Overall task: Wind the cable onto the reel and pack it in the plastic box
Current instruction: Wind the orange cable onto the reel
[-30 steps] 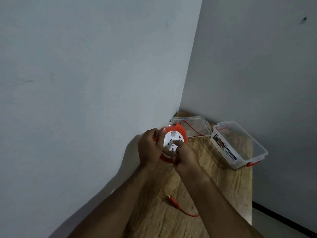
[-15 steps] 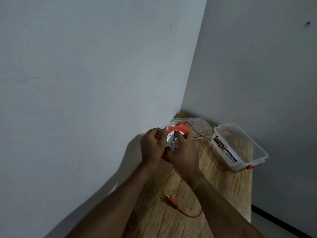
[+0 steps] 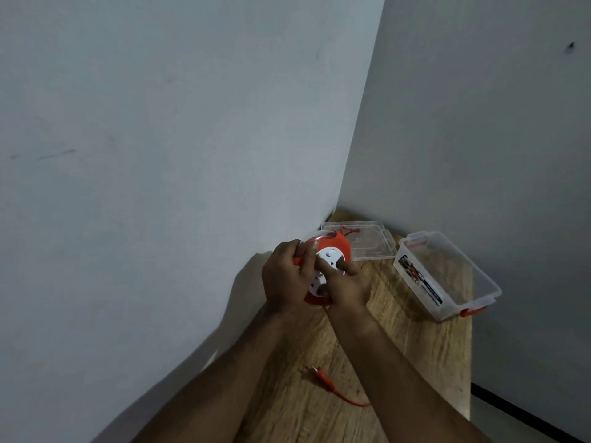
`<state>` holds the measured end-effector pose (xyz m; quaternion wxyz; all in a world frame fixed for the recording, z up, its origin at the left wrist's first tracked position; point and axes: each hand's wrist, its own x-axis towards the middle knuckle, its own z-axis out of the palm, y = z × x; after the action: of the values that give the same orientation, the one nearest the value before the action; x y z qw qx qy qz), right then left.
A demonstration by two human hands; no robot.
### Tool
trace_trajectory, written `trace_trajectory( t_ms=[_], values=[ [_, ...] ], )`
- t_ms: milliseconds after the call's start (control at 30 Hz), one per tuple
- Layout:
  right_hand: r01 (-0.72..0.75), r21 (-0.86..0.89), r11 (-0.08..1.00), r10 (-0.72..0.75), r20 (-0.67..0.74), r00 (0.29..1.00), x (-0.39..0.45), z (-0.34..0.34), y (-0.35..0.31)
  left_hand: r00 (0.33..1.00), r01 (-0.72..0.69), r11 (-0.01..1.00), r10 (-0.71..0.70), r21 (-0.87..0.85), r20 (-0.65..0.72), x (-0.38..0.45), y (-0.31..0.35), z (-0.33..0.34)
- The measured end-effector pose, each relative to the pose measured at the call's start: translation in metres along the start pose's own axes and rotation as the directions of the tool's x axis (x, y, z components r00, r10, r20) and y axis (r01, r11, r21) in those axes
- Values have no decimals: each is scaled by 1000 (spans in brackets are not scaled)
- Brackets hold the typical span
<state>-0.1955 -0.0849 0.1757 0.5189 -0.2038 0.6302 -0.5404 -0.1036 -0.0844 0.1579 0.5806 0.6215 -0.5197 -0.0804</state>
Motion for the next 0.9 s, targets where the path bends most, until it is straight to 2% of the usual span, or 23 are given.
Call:
trace_trajectory(
  t_ms=[67, 133, 167, 267, 333, 367, 400, 433, 467, 500, 533, 567, 667, 900],
  values=[
    [-235, 180, 955, 229, 52, 972, 4, 6, -1, 998, -66, 997, 65, 42, 5, -1, -2, 3],
    [-423, 369, 827, 367, 216, 905, 6, 11, 0, 992, -127, 989, 126, 75, 19, -2, -4, 4],
    [-468, 410, 783, 380, 281, 881, 9, 12, 1, 990, -142, 987, 140, 81, 22, -1, -5, 5],
    [-446, 296, 844, 356, 313, 881, 6, 4, -5, 994, -108, 991, 105, 85, 38, 1, -8, 2],
    [-328, 127, 936, 290, 248, 924, -3, -9, -10, 999, -11, 998, 8, 67, 41, 2, -13, 0],
    [-166, -42, 985, 171, 191, 967, -7, -16, -10, 999, 41, 998, -42, 46, 33, 2, -16, 0],
    [68, -248, 966, -32, 144, 989, -12, -22, -8, 996, 81, 996, -82, 28, 24, 2, -18, -1],
    [318, -442, 839, -287, 136, 948, -16, -30, -7, 994, 109, 994, -109, 13, 15, 2, -20, -2],
    [510, -584, 631, -514, 177, 839, -20, -37, -5, 992, 126, 992, -126, 2, 8, 3, -21, -3],
    [616, -665, 421, -656, 246, 714, -22, -41, -5, 991, 132, 991, -132, -7, -3, 4, -22, -3],
    [671, -692, 266, -716, 324, 618, -22, -43, -6, 991, 133, 991, -133, -17, -8, 6, -23, -2],
    [694, -703, 156, -720, 400, 567, -20, -41, -7, 991, 135, 990, -135, -31, -9, 7, -23, -1],
    [713, -701, -19, -625, 565, 539, -12, -32, -2, 988, 154, 985, -153, -78, 18, 8, -16, 3],
    [767, -628, -132, -509, 707, 491, 1, -30, -3, 985, 172, 981, -169, -85, 41, 7, -13, -7]
  ],
)
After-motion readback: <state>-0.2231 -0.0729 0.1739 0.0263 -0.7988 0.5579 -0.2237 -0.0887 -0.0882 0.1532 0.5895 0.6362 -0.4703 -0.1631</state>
